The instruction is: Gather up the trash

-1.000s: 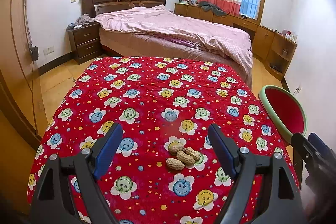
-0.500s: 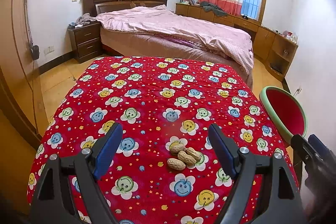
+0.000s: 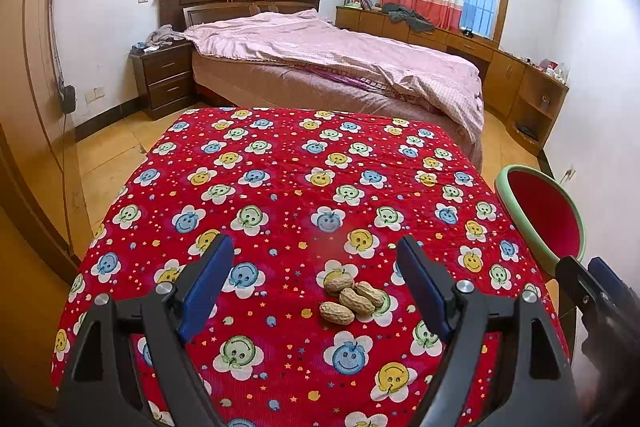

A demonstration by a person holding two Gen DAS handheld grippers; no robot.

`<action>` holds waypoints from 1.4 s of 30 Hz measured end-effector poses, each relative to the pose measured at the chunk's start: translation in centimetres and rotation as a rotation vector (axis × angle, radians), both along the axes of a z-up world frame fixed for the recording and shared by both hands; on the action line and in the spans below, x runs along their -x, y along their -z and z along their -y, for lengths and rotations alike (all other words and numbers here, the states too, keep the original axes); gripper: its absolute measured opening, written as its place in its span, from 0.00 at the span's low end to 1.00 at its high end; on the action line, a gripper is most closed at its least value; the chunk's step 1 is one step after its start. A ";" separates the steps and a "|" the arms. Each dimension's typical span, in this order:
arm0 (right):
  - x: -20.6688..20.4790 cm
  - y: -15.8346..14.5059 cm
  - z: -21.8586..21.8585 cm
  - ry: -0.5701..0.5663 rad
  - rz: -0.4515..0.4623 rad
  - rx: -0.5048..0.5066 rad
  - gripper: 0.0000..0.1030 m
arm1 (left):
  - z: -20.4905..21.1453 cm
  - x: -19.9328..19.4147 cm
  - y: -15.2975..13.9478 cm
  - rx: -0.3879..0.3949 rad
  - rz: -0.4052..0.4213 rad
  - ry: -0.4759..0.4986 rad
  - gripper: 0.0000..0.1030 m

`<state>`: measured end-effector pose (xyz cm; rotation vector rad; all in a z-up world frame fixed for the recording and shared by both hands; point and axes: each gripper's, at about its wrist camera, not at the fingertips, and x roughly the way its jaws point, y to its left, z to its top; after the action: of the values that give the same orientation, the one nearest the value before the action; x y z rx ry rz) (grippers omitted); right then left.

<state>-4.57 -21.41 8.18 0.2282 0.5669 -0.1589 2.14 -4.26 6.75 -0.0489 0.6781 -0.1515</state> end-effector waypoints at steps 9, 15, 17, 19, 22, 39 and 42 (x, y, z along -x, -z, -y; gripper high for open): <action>0.0 0.0 0.0 0.000 0.001 0.001 0.83 | 0.0 0.0 0.0 0.002 0.000 0.001 0.81; 0.0 0.0 -0.1 0.000 0.000 0.001 0.83 | 0.0 0.0 0.0 0.002 -0.001 0.001 0.81; 0.0 0.0 -0.1 0.001 0.001 0.001 0.83 | 0.0 0.0 -0.1 0.001 0.000 0.001 0.81; 0.0 -0.1 -0.1 0.001 0.000 0.002 0.83 | 0.0 0.0 -0.1 0.000 0.000 0.000 0.81; 0.0 0.0 0.0 0.001 0.001 0.001 0.83 | 0.0 0.0 -0.1 0.003 -0.001 0.000 0.81; 0.1 -0.4 0.1 0.009 0.013 -0.001 0.83 | -0.1 0.1 -0.1 0.004 0.002 -0.001 0.81; 0.1 -0.4 0.1 0.007 0.014 -0.001 0.83 | -0.1 0.1 -0.1 0.004 0.002 -0.001 0.81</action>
<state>-4.70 -21.55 8.54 0.2326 0.5521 -0.1638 2.05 -4.15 6.88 -0.0526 0.6758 -0.1516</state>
